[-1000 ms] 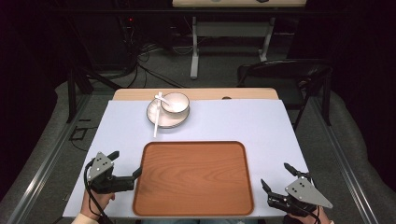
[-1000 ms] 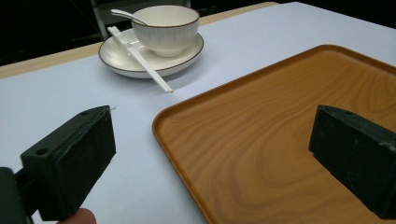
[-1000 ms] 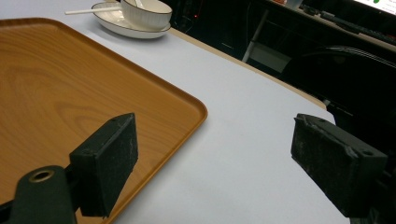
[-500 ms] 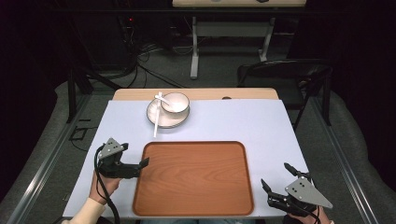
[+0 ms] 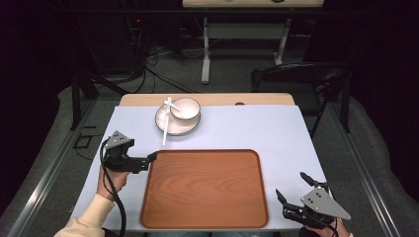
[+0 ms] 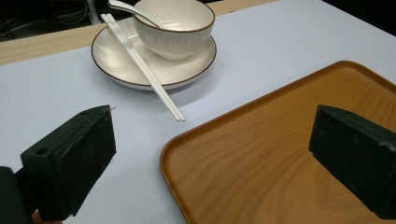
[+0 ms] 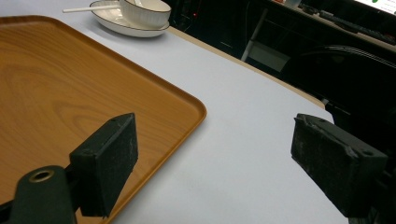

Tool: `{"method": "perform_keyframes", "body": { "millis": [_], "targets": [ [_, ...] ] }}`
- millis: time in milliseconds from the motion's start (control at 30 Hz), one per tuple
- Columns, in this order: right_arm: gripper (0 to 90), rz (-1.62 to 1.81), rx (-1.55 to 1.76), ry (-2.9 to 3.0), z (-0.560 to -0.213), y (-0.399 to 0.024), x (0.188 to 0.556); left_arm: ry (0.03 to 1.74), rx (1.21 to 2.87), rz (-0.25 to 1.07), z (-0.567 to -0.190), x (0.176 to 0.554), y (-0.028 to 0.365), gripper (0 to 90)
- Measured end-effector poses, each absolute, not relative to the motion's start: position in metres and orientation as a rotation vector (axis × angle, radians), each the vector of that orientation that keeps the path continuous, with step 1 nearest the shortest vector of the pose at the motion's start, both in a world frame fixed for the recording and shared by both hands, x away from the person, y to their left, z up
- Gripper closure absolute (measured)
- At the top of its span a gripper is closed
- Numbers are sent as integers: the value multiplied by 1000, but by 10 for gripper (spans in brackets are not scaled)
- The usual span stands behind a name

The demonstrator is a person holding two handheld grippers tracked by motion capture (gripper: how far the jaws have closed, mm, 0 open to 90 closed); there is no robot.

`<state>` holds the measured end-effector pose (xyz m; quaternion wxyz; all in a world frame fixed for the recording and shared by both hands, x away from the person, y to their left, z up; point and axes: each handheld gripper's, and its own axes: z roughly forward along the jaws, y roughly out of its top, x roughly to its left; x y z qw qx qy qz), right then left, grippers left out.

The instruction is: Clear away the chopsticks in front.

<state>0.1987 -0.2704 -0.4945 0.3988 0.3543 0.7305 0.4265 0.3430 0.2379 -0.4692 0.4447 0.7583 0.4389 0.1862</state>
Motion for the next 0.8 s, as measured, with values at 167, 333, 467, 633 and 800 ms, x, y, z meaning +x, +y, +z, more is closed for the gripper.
{"method": "perform_keyframes", "body": {
  "millis": [167, 333, 467, 633, 800],
  "targets": [
    [143, 1079, 900, 1849, -495, -271, 199, 1078, 1909, 465, -461, 362, 232, 3],
    [143, 1079, 898, 1850, -495, -270, 199, 1093, 1914, 449, -457, 377, 231, 3],
    [143, 1080, 899, 1851, -495, -270, 199, 1114, 1924, 424, -452, 394, 231, 3],
    [143, 1083, 898, 1851, -495, -271, 199, 1136, 1943, 427, -447, 411, 227, 3],
    [143, 1085, 897, 1850, -495, -271, 199, 1198, 1974, 389, -447, 435, 225, 3]
  ]
}}
